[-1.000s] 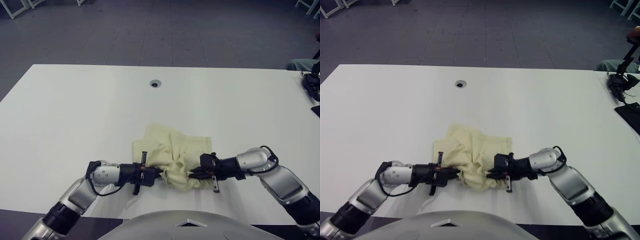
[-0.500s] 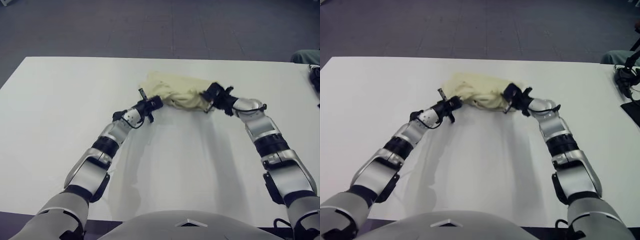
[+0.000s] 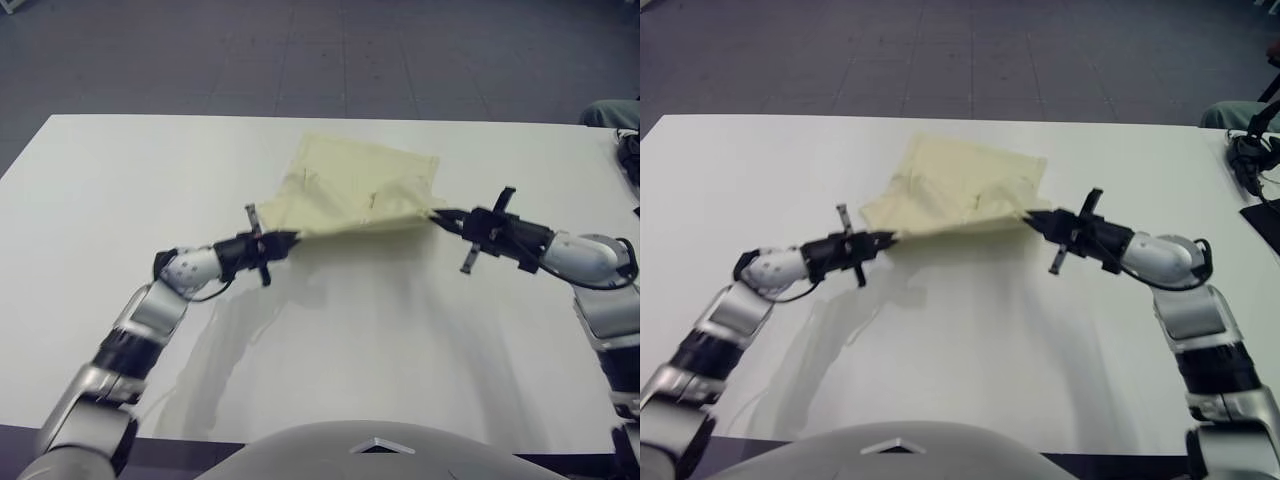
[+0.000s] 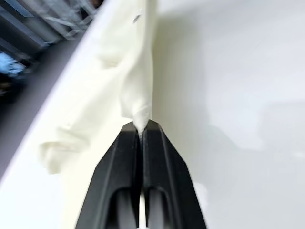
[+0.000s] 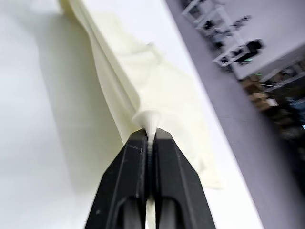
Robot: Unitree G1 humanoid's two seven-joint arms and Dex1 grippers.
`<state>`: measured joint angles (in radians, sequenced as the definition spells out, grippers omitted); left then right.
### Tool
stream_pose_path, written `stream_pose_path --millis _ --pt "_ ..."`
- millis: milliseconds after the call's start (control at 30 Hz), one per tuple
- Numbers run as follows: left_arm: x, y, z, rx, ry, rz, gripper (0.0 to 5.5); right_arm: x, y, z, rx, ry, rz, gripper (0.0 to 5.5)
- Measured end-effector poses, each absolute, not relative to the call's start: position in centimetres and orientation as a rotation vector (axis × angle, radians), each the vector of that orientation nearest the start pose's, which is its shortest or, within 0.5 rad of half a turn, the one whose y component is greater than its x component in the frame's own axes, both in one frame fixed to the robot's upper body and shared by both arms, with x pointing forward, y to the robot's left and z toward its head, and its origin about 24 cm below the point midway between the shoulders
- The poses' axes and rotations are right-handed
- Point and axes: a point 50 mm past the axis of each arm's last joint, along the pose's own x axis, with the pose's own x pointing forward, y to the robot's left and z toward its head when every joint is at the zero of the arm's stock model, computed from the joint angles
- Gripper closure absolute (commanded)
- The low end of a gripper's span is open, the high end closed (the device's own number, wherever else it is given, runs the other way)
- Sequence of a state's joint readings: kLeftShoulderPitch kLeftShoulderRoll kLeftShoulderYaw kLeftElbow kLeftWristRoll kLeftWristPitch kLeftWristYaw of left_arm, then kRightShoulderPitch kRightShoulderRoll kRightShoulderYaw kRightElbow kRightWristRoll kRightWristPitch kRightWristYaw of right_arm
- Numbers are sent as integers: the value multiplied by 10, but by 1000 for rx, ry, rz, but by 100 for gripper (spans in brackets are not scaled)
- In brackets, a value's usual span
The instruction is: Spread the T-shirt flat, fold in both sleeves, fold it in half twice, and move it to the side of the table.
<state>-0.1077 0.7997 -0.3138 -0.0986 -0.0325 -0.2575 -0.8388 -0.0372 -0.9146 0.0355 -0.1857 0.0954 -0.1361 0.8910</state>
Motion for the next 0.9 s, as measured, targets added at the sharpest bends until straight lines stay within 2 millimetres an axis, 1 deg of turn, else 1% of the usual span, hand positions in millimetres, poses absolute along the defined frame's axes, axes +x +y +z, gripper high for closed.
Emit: stream_pose_path --millis 33,67,100,167,200,233,333,467,567,733,767,800,900 --pt "213 182 84 845 55 -1293 550 220 -227 126 -917 117 1075 548" --pt "201 188 85 856 92 -1348 550 208 -228 124 -930 158 1129 548" --pt "183 195 87 875 159 -1427 550 189 -228 120 -940 231 1215 548" --pt "161 199 87 899 259 -1531 550 159 -228 112 -956 352 1333 548" --pt "152 199 85 907 295 -1565 550 147 -229 109 -944 412 1373 548" --pt "145 197 82 913 315 -1581 550 140 -229 108 -929 448 1395 548" --pt "132 191 78 909 351 -1610 550 128 -231 103 -922 536 1424 548" --pt "118 184 70 866 387 -1656 550 109 -230 91 -909 633 1472 548" --pt "114 182 68 843 400 -1658 550 105 -228 84 -934 645 1474 548" --pt "106 179 67 798 421 -1665 550 98 -225 83 -939 649 1479 548" --pt "103 179 66 782 428 -1670 550 96 -224 83 -936 653 1480 515" --pt "101 179 66 770 434 -1671 529 96 -223 83 -934 657 1477 512" --pt "99 179 65 731 453 -1666 489 96 -222 83 -926 664 1466 471"
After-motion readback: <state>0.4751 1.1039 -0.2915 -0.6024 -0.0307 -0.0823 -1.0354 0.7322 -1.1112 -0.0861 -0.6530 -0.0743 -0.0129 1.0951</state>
